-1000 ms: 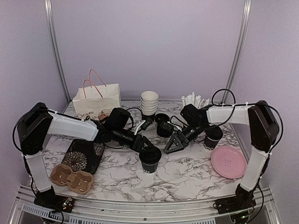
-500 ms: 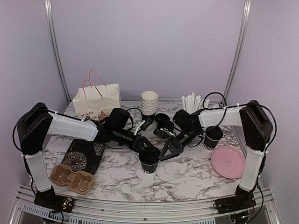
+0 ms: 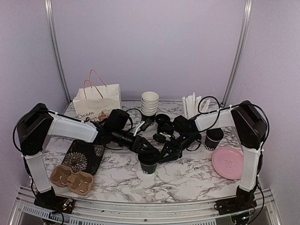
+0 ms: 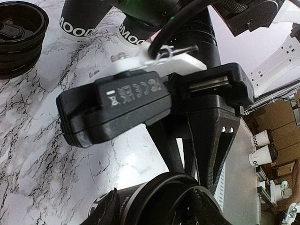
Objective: Pack the takeout coffee
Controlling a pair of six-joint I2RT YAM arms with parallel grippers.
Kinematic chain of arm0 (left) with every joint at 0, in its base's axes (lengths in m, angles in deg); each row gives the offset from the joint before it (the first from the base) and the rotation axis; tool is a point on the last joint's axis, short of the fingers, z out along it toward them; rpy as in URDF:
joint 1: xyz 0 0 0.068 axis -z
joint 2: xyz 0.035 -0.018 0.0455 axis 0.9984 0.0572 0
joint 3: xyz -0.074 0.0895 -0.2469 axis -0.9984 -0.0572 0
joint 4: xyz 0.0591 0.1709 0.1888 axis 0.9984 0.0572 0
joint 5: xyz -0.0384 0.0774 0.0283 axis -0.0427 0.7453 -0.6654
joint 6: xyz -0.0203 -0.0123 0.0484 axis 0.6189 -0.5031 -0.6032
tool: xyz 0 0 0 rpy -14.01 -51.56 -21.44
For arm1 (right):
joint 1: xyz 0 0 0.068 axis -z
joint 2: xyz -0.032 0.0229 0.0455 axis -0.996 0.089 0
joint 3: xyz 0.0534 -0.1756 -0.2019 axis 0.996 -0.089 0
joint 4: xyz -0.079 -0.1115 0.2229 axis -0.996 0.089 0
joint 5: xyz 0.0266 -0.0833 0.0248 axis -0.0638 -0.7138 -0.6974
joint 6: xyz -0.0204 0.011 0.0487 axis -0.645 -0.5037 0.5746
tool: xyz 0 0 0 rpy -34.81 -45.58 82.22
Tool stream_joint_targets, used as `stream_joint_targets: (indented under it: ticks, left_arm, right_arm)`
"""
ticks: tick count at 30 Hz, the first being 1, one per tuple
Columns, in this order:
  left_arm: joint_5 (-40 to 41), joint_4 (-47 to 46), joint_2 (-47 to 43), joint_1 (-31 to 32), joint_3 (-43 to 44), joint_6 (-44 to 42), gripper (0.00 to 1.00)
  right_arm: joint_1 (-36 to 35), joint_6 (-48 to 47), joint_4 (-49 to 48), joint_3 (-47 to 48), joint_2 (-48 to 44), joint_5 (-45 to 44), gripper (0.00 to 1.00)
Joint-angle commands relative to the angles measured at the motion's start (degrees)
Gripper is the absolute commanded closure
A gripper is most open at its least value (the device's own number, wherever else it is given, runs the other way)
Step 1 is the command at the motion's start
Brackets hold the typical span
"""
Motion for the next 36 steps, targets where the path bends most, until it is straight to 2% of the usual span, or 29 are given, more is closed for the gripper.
stream_joint_targets:
  ticks: [1,4,6,8,10,15,18,21,25,29,34,36]
  left_arm:
    - [5.89,14.26,6.75,1.34,-5.03,-1.39,0.49]
    - [6.06,14.29,6.79,1.34,-5.41,-1.34,0.49]
    - [6.26,14.28,6.72,1.34,-5.72,-1.28,0.49]
    - [6.75,14.31,6.55,1.38,-6.09,-1.08,0.49]
    - [7.19,14.28,6.37,1.35,-6.32,-1.11,0.49]
    - [8.39,14.26,5.94,1.34,-6.24,-0.76,0.5]
    - [9.01,14.27,5.21,1.34,-6.51,-0.6,0.5]
    - [10.03,14.26,4.24,1.4,-7.14,-0.45,0.5]
    - [10.68,14.28,2.26,1.45,-7.55,-0.72,0.5]
    - [12.01,14.4,-0.04,1.42,-6.2,-1.43,0.47]
    - [13.62,14.89,-1.45,1.5,-2.38,-1.26,0.33]
    - [14.78,15.21,-2.1,1.43,-0.91,-0.95,0.23]
  right_arm:
    - [-0.17,6.33,-10.68,-2.04,5.86,-6.11,0.86]
    - [0.59,8.3,-10.6,-2.26,8.18,-12.95,0.93]
    - [0.7,9.31,-10.43,-3.1,8.56,-18.22,0.94]
    - [0.48,9.83,-9.64,-3.55,8.47,-23.05,0.91]
    - [0.44,9.33,-8.14,-3.14,8.48,-27.65,0.82]
    - [0.12,7.83,-6.37,-2.85,9.83,-34.98,0.7]
    - [-0.08,6.24,-5.2,-0.89,9.63,-36.66,0.68]
    - [-1.96,1.96,-4.13,2.67,5.84,-42.66,0.66]
    - [-4.29,-6.7,-3.26,5.18,0.38,-33.35,0.63]
    - [-5.14,-11.1,-0.94,7.69,-5.89,-30.7,0.52]
    - [-5.28,-14.6,2.78,8.89,-7.89,-26.13,0.44]
    - [-5.32,-15.49,3.63,8.81,-8.58,-25.78,0.42]
